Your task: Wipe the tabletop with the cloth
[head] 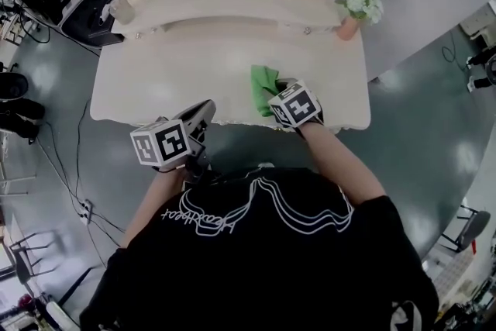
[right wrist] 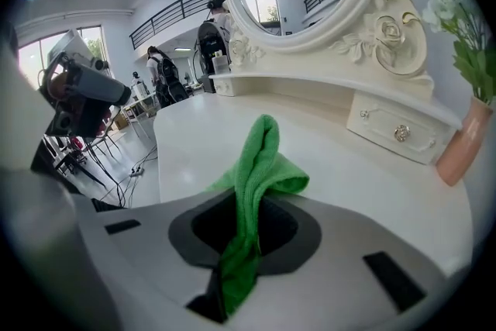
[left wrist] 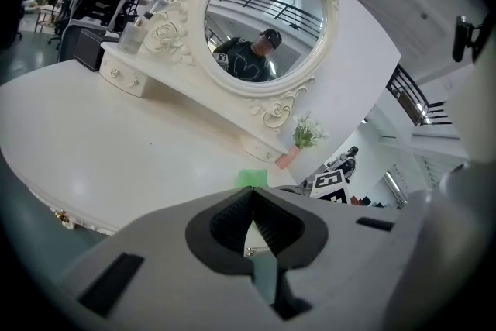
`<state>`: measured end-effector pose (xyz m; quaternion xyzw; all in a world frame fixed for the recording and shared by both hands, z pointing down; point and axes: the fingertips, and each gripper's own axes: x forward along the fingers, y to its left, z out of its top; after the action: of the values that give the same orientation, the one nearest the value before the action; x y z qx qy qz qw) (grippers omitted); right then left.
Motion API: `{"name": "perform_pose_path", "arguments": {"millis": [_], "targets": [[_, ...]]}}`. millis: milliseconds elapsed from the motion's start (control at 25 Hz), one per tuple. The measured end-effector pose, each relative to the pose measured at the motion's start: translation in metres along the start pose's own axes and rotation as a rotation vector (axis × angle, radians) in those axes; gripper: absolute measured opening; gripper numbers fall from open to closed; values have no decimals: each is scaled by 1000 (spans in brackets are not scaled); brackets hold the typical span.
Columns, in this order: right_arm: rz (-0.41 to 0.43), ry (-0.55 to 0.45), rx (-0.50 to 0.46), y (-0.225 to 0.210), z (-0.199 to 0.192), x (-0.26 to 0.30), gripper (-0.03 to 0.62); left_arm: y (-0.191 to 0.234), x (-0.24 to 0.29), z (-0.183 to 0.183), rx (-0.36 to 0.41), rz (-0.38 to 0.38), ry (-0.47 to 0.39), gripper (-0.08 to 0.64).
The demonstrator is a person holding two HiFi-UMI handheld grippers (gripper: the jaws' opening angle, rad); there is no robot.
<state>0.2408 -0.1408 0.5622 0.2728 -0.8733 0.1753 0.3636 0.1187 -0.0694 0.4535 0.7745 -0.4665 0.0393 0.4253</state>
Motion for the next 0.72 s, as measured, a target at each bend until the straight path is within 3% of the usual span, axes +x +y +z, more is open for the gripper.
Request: {"name": "perform_pose_path", "arguments": {"millis": [720], "targets": [[-87, -3, 66, -47, -45, -46, 55, -37, 36, -19, 14, -60, 38, 5]]}}
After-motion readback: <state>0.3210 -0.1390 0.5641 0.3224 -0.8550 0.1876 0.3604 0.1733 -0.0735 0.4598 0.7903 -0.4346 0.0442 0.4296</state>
